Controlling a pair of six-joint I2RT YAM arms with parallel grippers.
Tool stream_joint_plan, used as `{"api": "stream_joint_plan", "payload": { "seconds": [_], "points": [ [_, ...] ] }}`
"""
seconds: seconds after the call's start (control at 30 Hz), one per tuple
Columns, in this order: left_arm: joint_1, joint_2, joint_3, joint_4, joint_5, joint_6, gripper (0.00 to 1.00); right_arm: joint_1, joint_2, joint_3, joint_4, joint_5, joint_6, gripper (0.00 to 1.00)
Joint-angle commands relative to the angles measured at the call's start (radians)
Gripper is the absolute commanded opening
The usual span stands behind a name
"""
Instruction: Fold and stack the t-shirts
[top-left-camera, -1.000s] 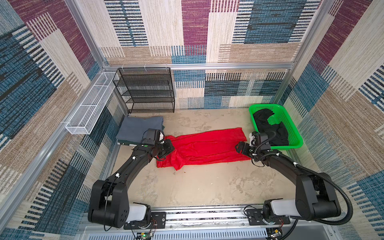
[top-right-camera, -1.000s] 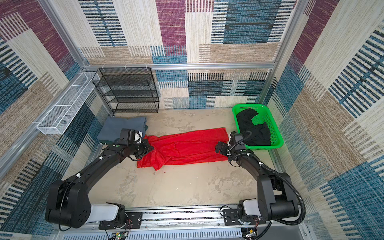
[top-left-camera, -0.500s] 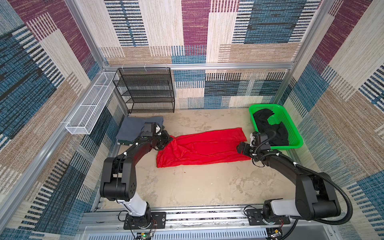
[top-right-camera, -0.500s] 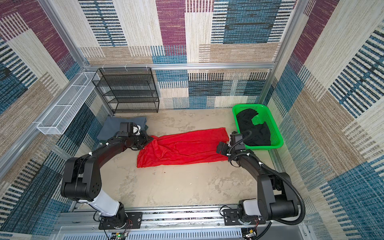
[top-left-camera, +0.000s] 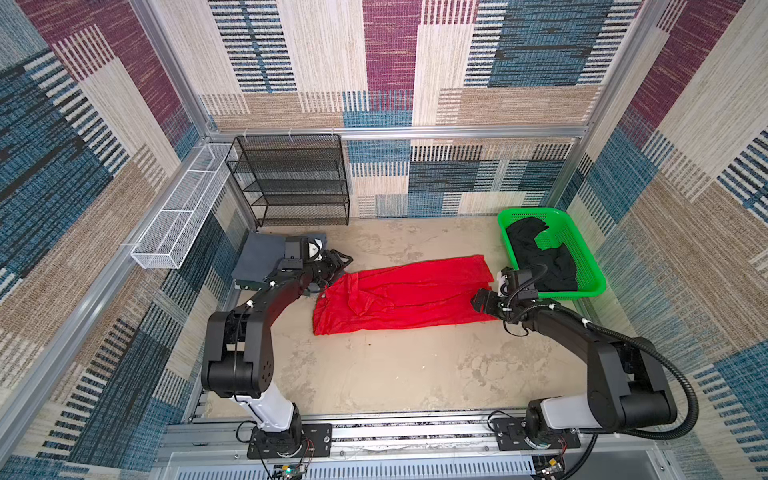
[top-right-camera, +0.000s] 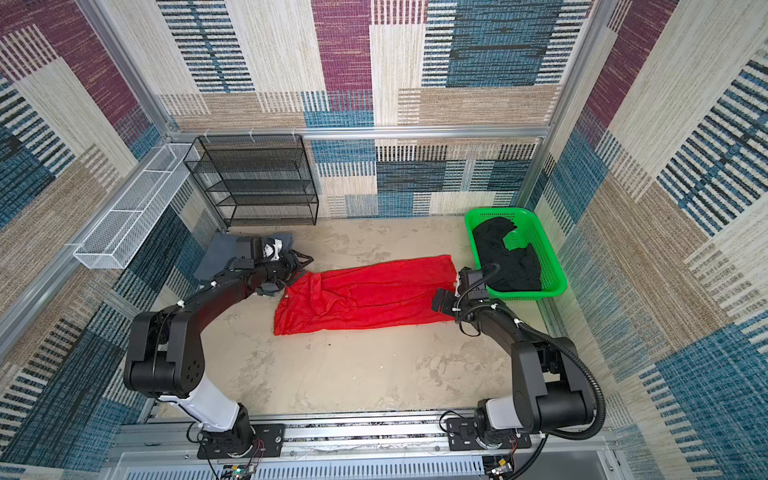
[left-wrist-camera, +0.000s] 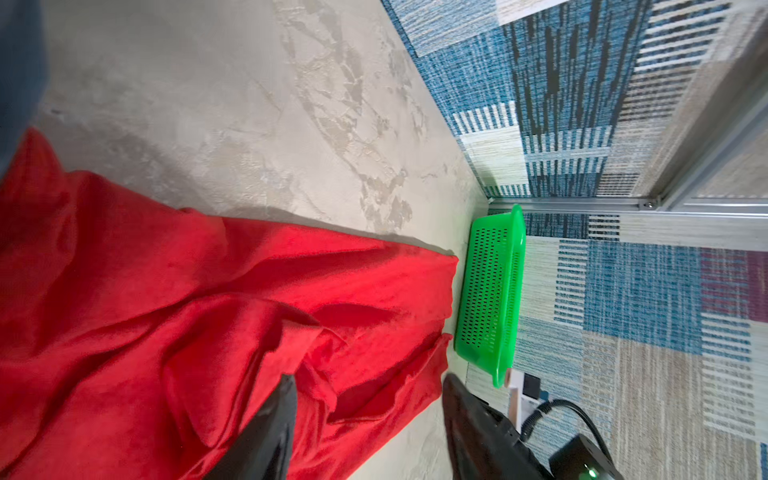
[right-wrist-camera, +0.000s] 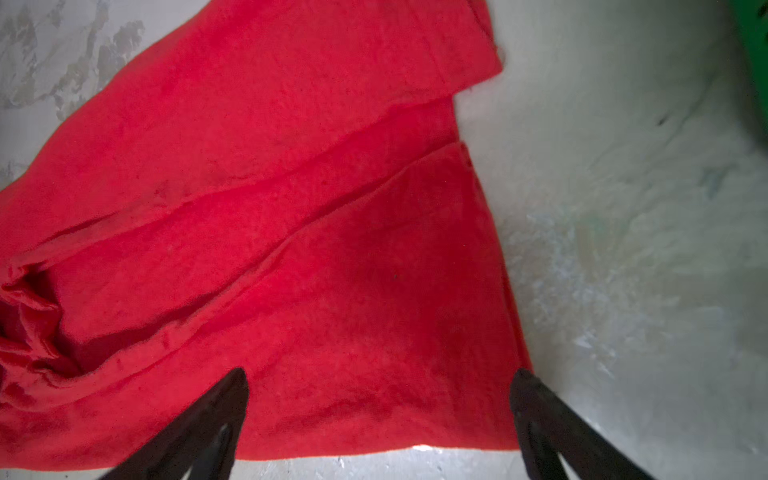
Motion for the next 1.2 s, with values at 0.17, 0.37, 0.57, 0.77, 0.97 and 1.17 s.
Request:
{"api": "stream_joint_plan", "payload": {
  "seconds": [0.17, 0.37, 0.57, 0.77, 0.97, 1.17],
  "points": [
    [-0.008, -0.176, -0.076, -0.097, -0.033, 0.131, 0.60, 0.019, 0.044, 0.068, 0.016, -0.054, -0.001, 0.99],
    [-0.046, -0.301, -0.166, -0.202, -0.140, 0.209, 0.60, 0.118, 0.032, 0.143, -0.018, -0.022, -0.003, 0.98],
    [-0.044, -0.443, -0.294, -0.196, -0.228, 0.189, 0.67, 0.343, 0.116, 0.261, 0.041, -0.036, 0.029, 0.96],
    [-0.038, -0.519, -0.338, -0.255, -0.276, 0.216, 0.71, 0.515, 0.337, 0.462, 0.048, -0.090, 0.031, 0.88],
    [-0.036, -0.609, -0.415, -0.291, -0.357, 0.215, 0.71, 0.630, 0.510, 0.616, 0.051, -0.134, 0.047, 0.81],
    [-0.037, -0.627, -0.454, -0.298, -0.374, 0.215, 0.72, 0.699, 0.625, 0.729, 0.022, -0.115, 0.059, 0.75]
  ]
}}
